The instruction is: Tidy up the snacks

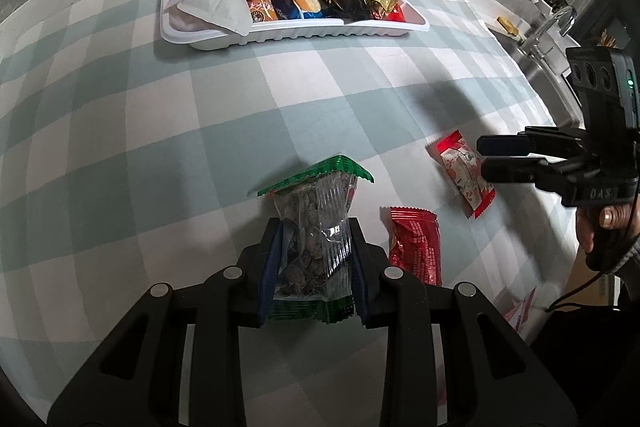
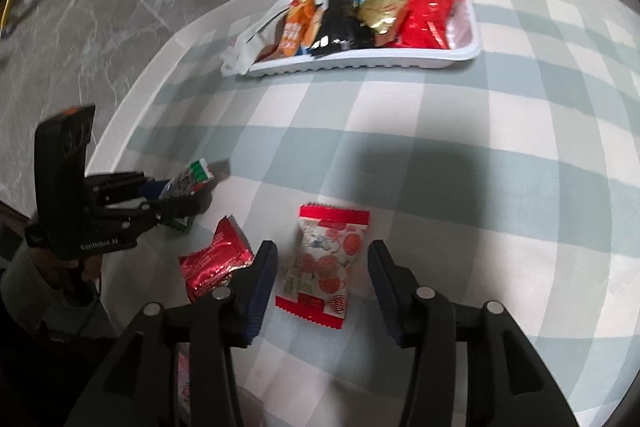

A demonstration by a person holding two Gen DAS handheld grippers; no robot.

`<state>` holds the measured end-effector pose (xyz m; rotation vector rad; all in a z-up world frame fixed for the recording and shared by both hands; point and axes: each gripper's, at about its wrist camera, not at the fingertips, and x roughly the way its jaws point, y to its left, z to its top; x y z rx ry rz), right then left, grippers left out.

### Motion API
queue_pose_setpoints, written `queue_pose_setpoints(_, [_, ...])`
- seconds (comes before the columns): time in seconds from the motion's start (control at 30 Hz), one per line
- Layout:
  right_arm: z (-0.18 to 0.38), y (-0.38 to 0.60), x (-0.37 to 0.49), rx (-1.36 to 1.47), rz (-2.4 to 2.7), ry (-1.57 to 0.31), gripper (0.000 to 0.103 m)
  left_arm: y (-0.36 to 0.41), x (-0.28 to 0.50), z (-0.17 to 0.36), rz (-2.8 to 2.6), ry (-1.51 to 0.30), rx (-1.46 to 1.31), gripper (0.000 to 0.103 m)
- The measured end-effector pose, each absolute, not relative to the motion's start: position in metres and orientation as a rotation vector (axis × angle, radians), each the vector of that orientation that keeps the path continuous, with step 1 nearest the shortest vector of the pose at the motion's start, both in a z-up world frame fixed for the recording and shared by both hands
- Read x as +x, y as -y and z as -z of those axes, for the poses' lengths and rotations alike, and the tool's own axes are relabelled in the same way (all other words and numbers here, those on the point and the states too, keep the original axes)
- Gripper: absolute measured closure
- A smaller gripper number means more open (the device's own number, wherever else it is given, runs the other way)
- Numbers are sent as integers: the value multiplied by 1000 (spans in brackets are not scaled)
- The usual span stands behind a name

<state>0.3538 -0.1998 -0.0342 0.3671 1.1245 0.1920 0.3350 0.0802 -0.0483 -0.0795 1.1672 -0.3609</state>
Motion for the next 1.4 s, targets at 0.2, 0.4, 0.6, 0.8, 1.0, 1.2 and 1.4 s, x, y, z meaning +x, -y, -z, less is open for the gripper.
queue_pose_setpoints(0.2, [40, 175, 359, 171, -165, -1164, 53, -79, 335, 49, 353, -1169, -81, 74])
queue_pose_setpoints(0.4, [40, 177, 359, 162, -167, -1158, 68, -78, 336, 49, 357, -1167, -79, 74])
queue_pose_setpoints(0.6, [42, 204, 355, 372, -189, -1143, 69, -79, 335, 47, 368, -1163, -87, 74])
queue_pose_setpoints(0.8, [43, 222, 348, 538, -209, -1124, 69, -82, 336, 42, 377, -1156, -108, 74])
queue_pose_setpoints(1.0, [41, 235, 348, 664, -226, -1089, 69, -85, 341, 37, 390, -1151, -138, 74])
queue_pose_setpoints(1.2, [34, 248, 354, 757, -247, -1041, 69, -88, 351, 24, 401, -1129, -165, 74])
queue_pose_setpoints(1.4, [20, 255, 377, 783, -264, -997, 69, -94, 373, 7, 403, -1097, -191, 74])
